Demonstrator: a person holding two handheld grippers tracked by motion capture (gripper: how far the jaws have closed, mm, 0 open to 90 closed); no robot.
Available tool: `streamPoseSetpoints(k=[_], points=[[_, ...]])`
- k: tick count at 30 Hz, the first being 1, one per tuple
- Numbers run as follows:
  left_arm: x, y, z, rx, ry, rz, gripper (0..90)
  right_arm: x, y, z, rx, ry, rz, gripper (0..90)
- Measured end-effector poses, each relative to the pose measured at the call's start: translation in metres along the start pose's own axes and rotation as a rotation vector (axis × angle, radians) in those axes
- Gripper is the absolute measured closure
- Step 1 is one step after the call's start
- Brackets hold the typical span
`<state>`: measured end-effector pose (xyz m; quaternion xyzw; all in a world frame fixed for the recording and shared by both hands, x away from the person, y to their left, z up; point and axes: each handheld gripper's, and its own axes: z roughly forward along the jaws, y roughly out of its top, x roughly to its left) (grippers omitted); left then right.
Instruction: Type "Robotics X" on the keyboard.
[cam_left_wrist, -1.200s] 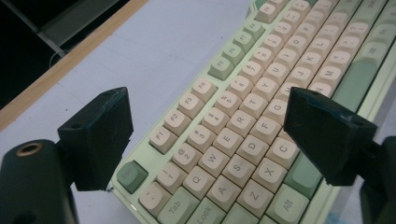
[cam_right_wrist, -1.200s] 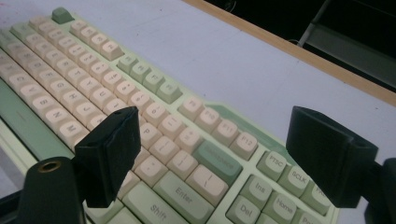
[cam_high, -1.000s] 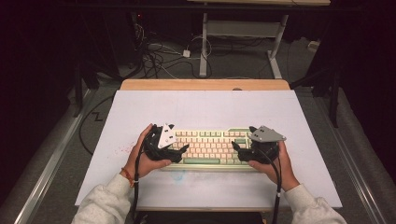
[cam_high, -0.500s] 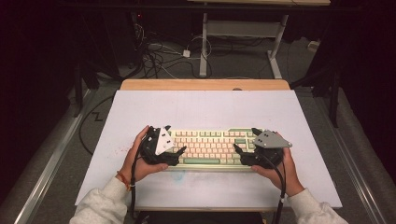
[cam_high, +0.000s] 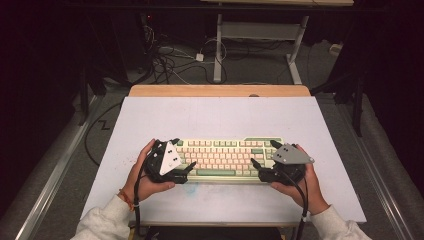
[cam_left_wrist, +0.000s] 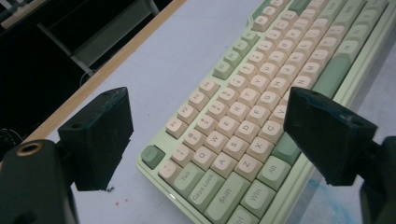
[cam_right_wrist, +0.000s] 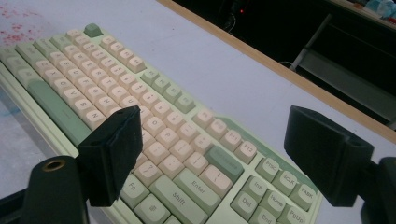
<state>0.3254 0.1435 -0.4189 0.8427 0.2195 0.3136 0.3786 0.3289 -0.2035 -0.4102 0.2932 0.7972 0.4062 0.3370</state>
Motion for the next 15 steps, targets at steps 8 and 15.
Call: streamPoseSetpoints(k=[8,15], points=[[-0.005,-0.004,-0.005,-0.004,0.001,0.017,14.8,0.0,-0.001,-0.006,0.004,-0.008,-0.01,19.5],[-0.007,-0.01,-0.011,0.004,0.006,0.029,14.8,-0.002,-0.005,-0.013,0.01,-0.024,-0.018,19.5]])
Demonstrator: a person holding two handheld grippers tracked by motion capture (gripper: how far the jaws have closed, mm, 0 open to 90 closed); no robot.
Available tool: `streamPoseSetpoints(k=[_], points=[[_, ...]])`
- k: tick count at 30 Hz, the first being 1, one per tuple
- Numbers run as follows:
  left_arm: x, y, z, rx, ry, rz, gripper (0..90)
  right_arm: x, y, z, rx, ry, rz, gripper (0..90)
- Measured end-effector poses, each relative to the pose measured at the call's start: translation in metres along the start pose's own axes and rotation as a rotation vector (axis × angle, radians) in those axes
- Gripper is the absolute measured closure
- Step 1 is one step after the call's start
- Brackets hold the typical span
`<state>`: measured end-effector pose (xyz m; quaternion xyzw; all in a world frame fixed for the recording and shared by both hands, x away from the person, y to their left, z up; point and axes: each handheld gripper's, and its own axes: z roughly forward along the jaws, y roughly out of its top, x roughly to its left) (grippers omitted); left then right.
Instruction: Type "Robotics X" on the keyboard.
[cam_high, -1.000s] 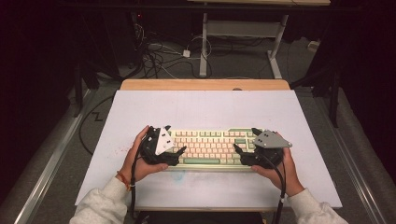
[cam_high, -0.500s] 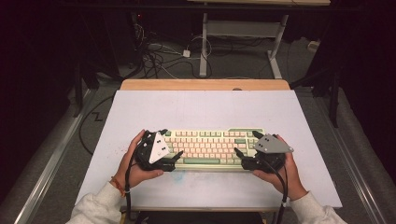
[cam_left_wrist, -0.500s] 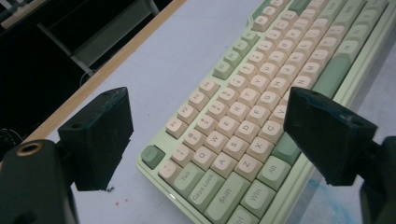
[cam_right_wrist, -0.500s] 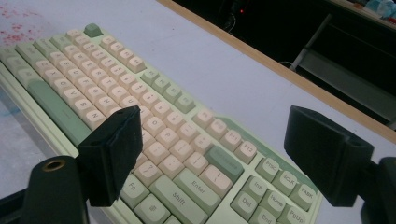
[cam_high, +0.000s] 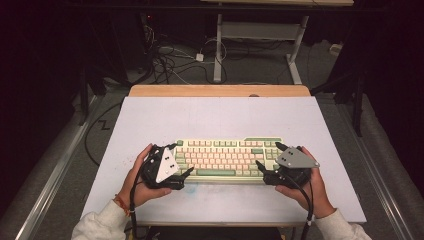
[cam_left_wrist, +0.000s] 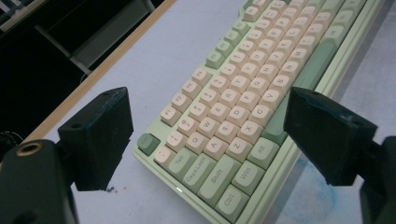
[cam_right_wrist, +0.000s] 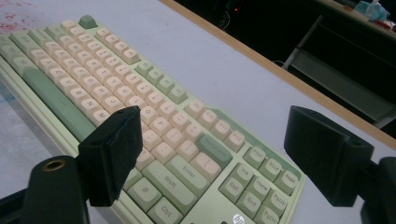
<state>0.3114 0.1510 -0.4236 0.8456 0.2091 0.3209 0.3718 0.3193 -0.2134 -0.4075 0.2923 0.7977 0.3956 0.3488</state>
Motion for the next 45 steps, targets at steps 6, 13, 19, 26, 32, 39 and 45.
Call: streamPoseSetpoints(k=[6,13,19,26,32,39,45], points=[[0.001,-0.007,-0.007,0.004,0.0,-0.006,14.7,-0.003,-0.005,-0.007,0.001,-0.011,0.006,19.5],[0.0,-0.015,-0.016,0.005,-0.001,-0.018,14.7,-0.005,-0.009,-0.014,0.002,-0.023,0.009,19.5],[0.001,-0.023,-0.02,0.013,0.008,-0.026,14.7,-0.009,-0.014,-0.018,0.003,-0.028,0.012,19.4],[0.004,-0.035,-0.021,0.029,0.012,-0.034,14.7,-0.015,-0.022,-0.021,0.005,-0.039,0.027,19.4],[0.003,-0.047,-0.022,0.047,0.031,-0.035,14.7,-0.019,-0.032,-0.024,0.022,-0.054,0.037,19.4],[0.005,-0.062,-0.023,0.076,0.027,-0.062,14.7,-0.025,-0.045,-0.025,0.049,-0.066,0.053,19.4],[0.005,-0.074,-0.021,0.115,0.024,-0.068,14.7,-0.031,-0.056,-0.027,0.071,-0.091,0.066,19.3]])
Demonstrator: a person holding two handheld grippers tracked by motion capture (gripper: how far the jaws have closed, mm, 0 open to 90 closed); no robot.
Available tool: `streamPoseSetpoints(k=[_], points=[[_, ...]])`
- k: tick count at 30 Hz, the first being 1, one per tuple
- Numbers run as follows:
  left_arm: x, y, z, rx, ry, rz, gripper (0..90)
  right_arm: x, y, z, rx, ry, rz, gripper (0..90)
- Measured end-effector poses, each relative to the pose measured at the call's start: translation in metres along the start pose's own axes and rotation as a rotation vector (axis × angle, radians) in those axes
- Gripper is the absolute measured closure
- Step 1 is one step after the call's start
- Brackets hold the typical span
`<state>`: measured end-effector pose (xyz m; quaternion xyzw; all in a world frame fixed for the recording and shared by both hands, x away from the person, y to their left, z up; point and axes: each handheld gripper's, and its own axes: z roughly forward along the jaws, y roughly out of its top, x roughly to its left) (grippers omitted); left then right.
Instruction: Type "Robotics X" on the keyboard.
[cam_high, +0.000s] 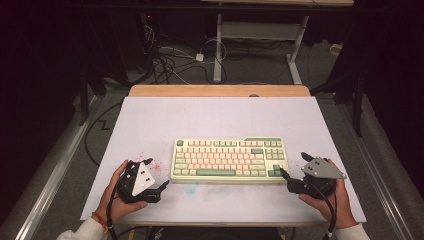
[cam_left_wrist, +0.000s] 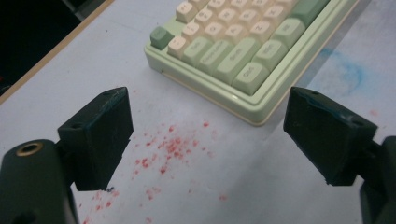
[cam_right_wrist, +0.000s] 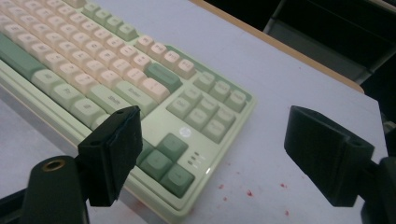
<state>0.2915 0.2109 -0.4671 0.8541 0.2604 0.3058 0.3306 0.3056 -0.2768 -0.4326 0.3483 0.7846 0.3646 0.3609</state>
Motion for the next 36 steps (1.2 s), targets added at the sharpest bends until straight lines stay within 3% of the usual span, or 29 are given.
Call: streamPoseSetpoints(k=[4,10,13,20,36], points=[[0.001,-0.01,0.001,0.03,-0.005,-0.006,14.7,-0.004,-0.009,0.0,0.015,-0.021,-0.013,19.2],[-0.002,-0.02,0.004,0.055,-0.001,-0.023,14.8,-0.01,-0.028,0.002,0.027,-0.019,0.022,19.3],[-0.005,-0.019,0.006,0.068,-0.009,-0.012,14.8,-0.012,-0.033,0.007,0.052,-0.011,0.042,19.8],[-0.003,-0.018,-0.001,0.04,0.021,-0.03,14.8,-0.006,-0.031,0.006,0.043,-0.005,0.015,19.5],[-0.001,-0.02,-0.001,0.056,0.024,-0.031,14.7,0.002,-0.029,0.008,0.045,0.009,-0.001,19.3]])
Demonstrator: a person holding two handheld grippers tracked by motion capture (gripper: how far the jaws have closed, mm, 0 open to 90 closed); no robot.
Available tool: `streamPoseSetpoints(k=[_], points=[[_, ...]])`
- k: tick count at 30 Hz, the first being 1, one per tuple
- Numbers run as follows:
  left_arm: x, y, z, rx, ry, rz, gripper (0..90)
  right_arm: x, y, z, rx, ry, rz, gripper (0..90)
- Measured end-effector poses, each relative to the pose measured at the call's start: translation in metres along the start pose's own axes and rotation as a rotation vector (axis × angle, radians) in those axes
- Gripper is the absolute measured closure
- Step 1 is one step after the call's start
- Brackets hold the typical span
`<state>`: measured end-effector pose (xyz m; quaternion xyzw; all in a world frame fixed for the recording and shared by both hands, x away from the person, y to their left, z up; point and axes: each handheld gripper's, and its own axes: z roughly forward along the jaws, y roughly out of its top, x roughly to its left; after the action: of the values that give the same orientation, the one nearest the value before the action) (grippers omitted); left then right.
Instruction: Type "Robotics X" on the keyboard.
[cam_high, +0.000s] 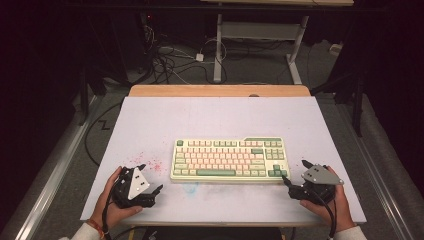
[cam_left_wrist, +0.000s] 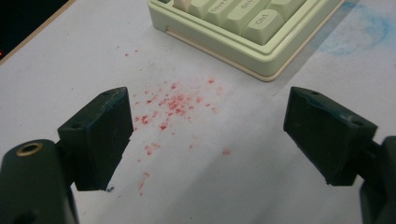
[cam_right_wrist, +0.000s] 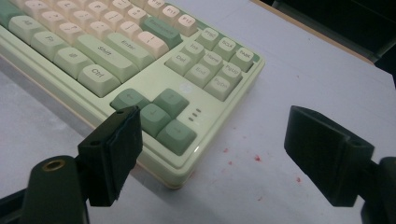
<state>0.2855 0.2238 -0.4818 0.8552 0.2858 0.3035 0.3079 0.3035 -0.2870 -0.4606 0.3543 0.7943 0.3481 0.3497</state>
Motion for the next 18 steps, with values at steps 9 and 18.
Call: streamPoseSetpoints(k=[9,18], points=[[-0.0005,0.0005,0.0036,0.016,-0.01,0.002,14.7,-0.0012,-0.0007,-0.0013,-0.006,-0.007,-0.003,19.3],[0.0015,0.0005,0.0056,0.025,-0.007,-0.004,14.8,-0.0008,-0.002,0.0007,0.003,-0.015,0.006,19.3]])
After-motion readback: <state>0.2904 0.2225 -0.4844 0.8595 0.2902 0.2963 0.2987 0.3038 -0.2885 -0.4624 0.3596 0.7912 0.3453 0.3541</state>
